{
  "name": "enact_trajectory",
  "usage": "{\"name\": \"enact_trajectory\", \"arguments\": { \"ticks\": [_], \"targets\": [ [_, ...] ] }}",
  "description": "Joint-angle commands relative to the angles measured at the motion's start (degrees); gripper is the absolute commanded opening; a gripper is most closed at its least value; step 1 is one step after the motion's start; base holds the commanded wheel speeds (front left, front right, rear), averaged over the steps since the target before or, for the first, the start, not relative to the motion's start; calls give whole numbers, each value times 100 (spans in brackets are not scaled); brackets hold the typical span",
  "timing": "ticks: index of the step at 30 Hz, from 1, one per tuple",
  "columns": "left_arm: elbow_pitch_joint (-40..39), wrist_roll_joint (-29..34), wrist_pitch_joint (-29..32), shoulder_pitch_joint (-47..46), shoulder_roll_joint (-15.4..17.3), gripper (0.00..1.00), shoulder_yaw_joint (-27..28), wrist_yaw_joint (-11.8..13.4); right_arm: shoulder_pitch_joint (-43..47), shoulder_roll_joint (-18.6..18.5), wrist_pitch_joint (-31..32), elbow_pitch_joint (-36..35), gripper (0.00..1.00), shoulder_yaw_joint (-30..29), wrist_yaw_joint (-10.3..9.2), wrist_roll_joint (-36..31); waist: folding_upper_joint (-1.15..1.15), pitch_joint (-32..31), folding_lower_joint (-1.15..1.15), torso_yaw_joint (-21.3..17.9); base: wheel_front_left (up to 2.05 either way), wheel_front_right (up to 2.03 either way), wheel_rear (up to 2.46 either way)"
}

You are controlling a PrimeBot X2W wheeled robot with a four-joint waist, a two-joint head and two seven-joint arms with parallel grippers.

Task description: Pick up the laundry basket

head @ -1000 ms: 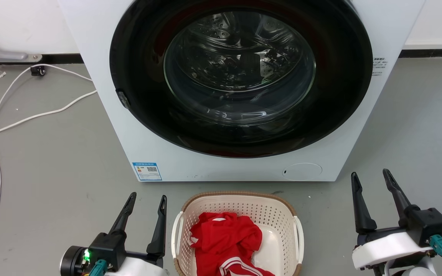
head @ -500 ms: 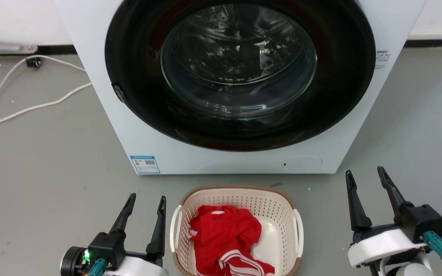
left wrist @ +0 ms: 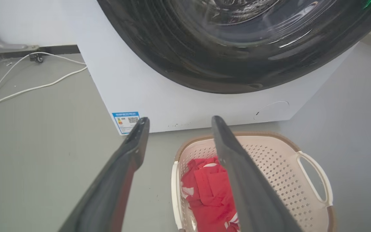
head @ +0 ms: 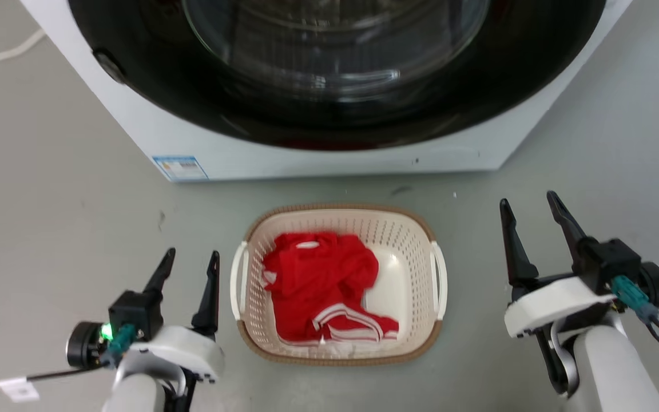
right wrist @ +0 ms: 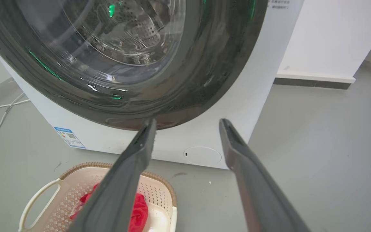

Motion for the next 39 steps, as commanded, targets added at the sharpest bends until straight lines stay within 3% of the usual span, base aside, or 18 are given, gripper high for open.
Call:
{"name": "enact_trajectory", "arguments": {
  "ticks": [1, 5, 10, 23, 30, 39],
  "targets": [
    [146, -39, -15, -201, 68, 100, 12, -21, -176, -7, -13, 125, 100, 26, -2, -21, 0, 563, -1, -111, 0, 0, 0],
    [731, -203, -14, -616, 190, 100, 133, -26, -584, -4, -6, 696, 100, 232, -2, 209, 0, 958, -1, -139, 0, 0, 0],
    [1311, -243, -15, -1163, 425, 100, -161, -33, -1201, -9, 73, 1561, 100, 420, -2, 346, 0, 1404, -1, -161, 0, 0, 0],
    [2940, -933, 8, -2775, 989, 100, -1736, -28, -2751, -4, 532, 3825, 100, 901, -2, 1091, 0, 2252, -1, -41, 0, 0, 0],
    [3625, -1871, 515, -3452, 1166, 100, -2607, -28, -3417, -4, 958, 4695, 100, 1259, -2, 1636, 0, 2465, -1, -16, 0, 0, 0],
    [3521, -3136, 1487, -4029, 1520, 100, -3747, -28, -3984, -5, 1528, 5299, 100, 1780, -2, 2146, 0, 2721, -1, 62, 0, 0, 0]
  ]
}}
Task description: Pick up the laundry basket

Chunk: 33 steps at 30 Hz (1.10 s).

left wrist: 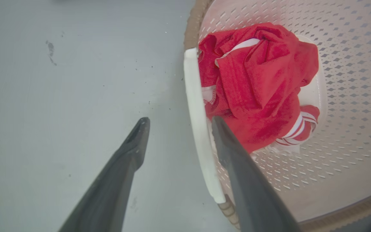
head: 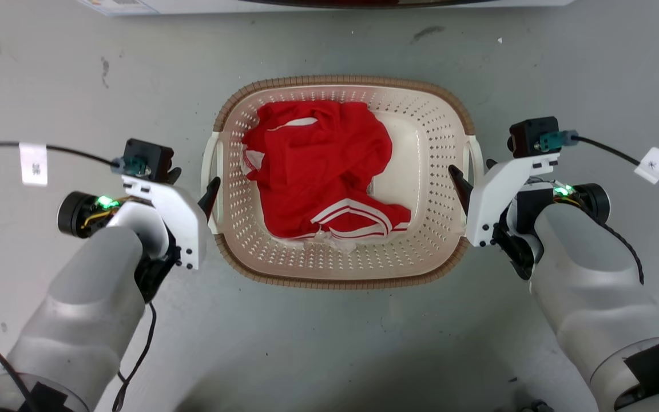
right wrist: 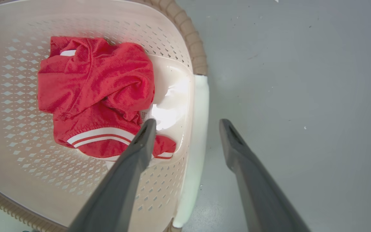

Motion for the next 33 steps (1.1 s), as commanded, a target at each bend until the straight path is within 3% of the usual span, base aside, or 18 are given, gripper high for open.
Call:
{"name": "enact_trajectory", "arguments": {
  "ticks": [1, 14, 32, 33],
  "targets": [
    [-47, -194, 173, -155, 75, 100, -177, 6, -139, -4, 124, 62, 100, 80, -4, 123, 0, 87, -1, 15, 0, 0, 0],
    [-144, -1223, 675, -744, 402, 100, -1381, 8, -671, -5, 560, 364, 100, 356, -4, 473, 0, 472, -1, 100, 0, 0, 0],
    [39, -2007, 258, -1115, 328, 100, -2366, 8, -617, -4, 587, 415, 100, 132, -4, 205, 0, 637, -1, 203, 0, 0, 0],
    [21, -2077, 282, -1102, 311, 69, -2412, 8, -616, -4, 591, 415, 73, 108, -4, 183, 0, 642, -1, 209, 0, 0, 0]
  ]
}}
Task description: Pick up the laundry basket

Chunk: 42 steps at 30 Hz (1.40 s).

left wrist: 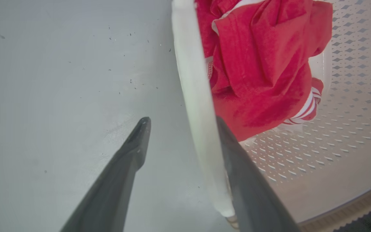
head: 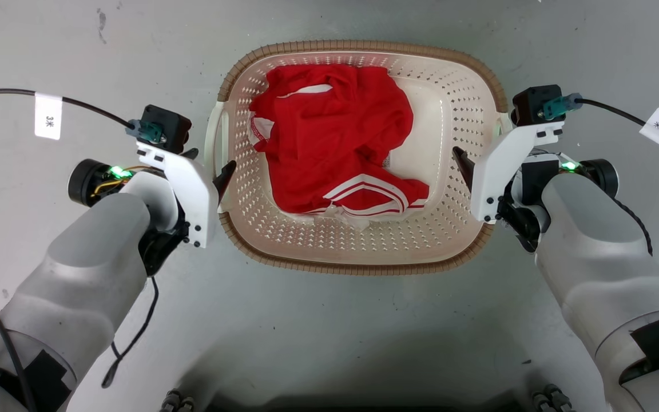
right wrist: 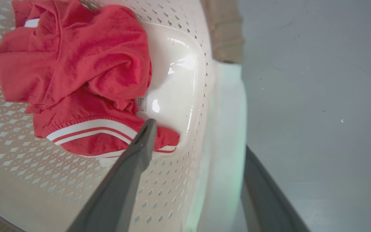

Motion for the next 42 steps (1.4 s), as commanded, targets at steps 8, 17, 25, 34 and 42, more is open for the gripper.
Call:
{"name": "enact_trajectory", "arguments": {
  "ticks": [8, 17, 25, 34, 42],
  "targets": [
    [-132, -480, 44, -126, 65, 0, -447, 11, -19, -2, 71, 4, 0, -179, 5, -289, 0, 14, 0, 48, 0, 0, 0],
    [-245, -900, 88, 1, 74, 0, -752, 7, 208, -15, 410, 12, 0, -589, 5, -972, 0, -426, 0, 104, 0, 0, 0],
    [-506, -1278, 662, 266, 143, 0, -987, 7, 516, -20, 1375, 20, 0, -939, 4, -1495, 0, -1424, 0, 172, 0, 0, 0],
    [-1059, -1745, 1802, 644, 429, 0, -1065, 5, 962, -21, 2598, -25, 0, -388, 5, -991, 0, -2938, 0, 136, 0, 0, 0],
    [-1483, -1950, 2683, 700, 708, 0, -1077, -2, 1161, -22, 3340, -302, 0, 137, 6, -307, 0, -3818, 0, 55, 0, 0, 0]
  ]
}}
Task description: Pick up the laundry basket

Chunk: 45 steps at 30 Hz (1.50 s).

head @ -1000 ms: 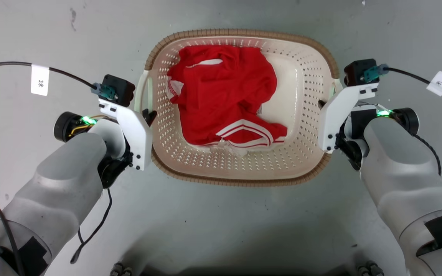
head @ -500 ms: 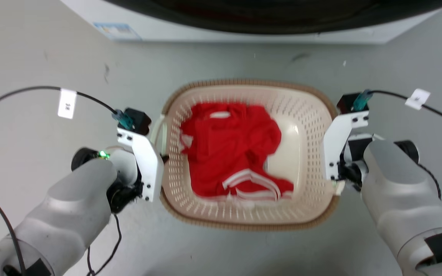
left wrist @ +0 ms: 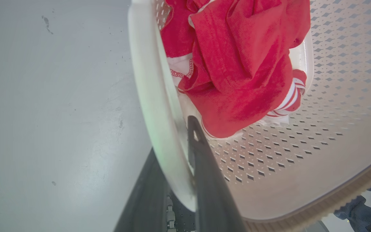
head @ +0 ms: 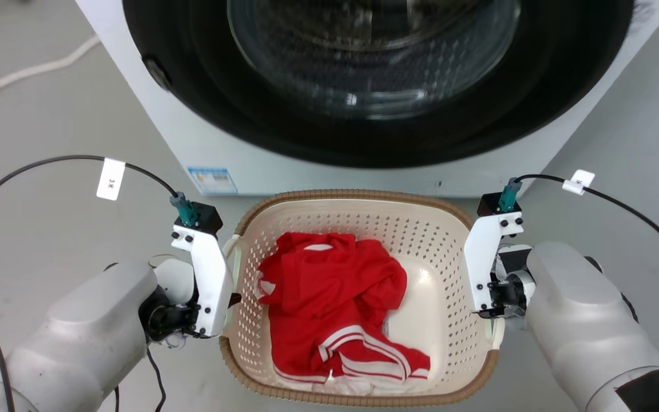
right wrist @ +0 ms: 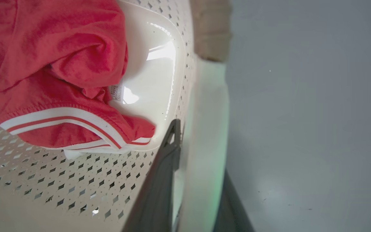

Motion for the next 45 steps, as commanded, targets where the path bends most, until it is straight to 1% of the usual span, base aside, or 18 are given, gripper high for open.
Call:
{"name": "enact_trajectory", "arguments": {
  "ticks": [1, 6, 15, 22, 27, 32, 36, 45],
  "targets": [
    [-64, -24, 104, -71, 65, 0, 13, -22, 116, -43, 143, -7, 0, 126, 18, 61, 0, -440, 2, -54, 0, 0, 0],
    [-111, -255, 536, 24, 113, 0, 12, -23, 141, -34, 421, -103, 0, 364, 20, 342, 0, -689, 2, -91, 0, 0, 0],
    [68, -720, 1053, 253, 115, 0, 8, -22, 186, -36, 848, -116, 0, 643, 23, 799, 0, -1045, 2, -110, 0, 0, 0],
    [132, -868, 1144, 418, 47, 0, 10, -22, 280, -29, 1003, -16, 0, 799, 24, 1042, 0, -1353, 2, -86, 0, 0, 0],
    [169, -899, 1210, 472, 32, 0, 9, -22, 286, -32, 1008, 65, 0, 891, 24, 1123, 0, -1450, 2, -93, 0, 0, 0],
    [180, -907, 1264, 505, 4, 0, 9, -22, 269, -30, 1039, 90, 0, 993, 24, 1217, 0, -1468, 2, -108, 0, 0, 0],
    [190, -779, 1353, 473, 19, 0, 6, -22, 203, -32, 1035, 98, 0, 1057, 24, 1289, 0, -1413, 2, -134, 0, 0, 0],
    [221, -813, 1322, 480, -15, 0, 8, -22, 156, -24, 1071, 104, 0, 1236, 25, 1475, 0, -1406, 2, -163, 0, 0, 0]
  ]
}}
